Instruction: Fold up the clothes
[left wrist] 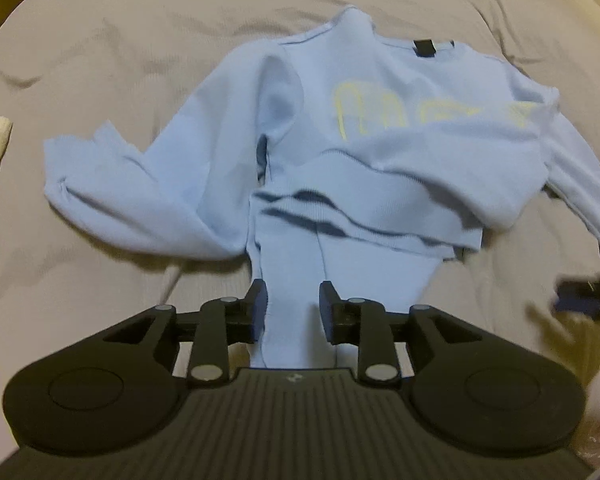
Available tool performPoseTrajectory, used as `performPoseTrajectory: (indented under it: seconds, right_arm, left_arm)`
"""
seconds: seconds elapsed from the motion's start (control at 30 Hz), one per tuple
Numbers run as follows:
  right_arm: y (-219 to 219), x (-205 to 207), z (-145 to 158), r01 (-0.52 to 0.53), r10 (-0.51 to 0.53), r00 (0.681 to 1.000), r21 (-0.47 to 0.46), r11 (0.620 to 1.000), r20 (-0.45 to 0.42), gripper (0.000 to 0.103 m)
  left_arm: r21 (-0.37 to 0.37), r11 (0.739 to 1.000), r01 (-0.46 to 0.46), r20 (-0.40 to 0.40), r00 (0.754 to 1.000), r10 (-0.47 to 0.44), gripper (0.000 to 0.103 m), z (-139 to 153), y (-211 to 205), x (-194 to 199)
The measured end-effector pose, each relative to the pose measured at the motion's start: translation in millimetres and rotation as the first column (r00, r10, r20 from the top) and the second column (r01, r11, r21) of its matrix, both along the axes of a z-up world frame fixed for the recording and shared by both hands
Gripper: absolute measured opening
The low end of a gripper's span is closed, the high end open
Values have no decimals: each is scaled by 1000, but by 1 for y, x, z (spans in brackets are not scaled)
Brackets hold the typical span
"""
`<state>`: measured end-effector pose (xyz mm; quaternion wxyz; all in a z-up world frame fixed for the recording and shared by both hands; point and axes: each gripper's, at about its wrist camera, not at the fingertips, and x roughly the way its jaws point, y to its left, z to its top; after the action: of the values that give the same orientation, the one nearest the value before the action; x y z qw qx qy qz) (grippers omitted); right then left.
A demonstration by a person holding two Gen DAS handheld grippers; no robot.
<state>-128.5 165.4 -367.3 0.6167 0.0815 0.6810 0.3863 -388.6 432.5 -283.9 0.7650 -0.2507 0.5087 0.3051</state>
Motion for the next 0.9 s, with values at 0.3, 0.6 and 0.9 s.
performPoseTrajectory:
  seconds: [0.3, 0.6, 0.9]
  right_arm:
    - [85, -16, -29, -119, 112, 991, 94, 988, 74, 50]
    - [81, -16, -2, -57, 51, 998, 134, 989, 47, 7]
    - [-101, -14, 77, -29, 46, 994, -163, 986, 102, 7]
  left_arm:
    - [-56, 998, -26, 35, 999, 28, 30, -4, 13, -12]
    - [-110, 994, -11, 75, 997, 19, 30, -3, 18, -27]
    - [-355, 933, 55, 254, 966, 40, 43, 19, -13, -78]
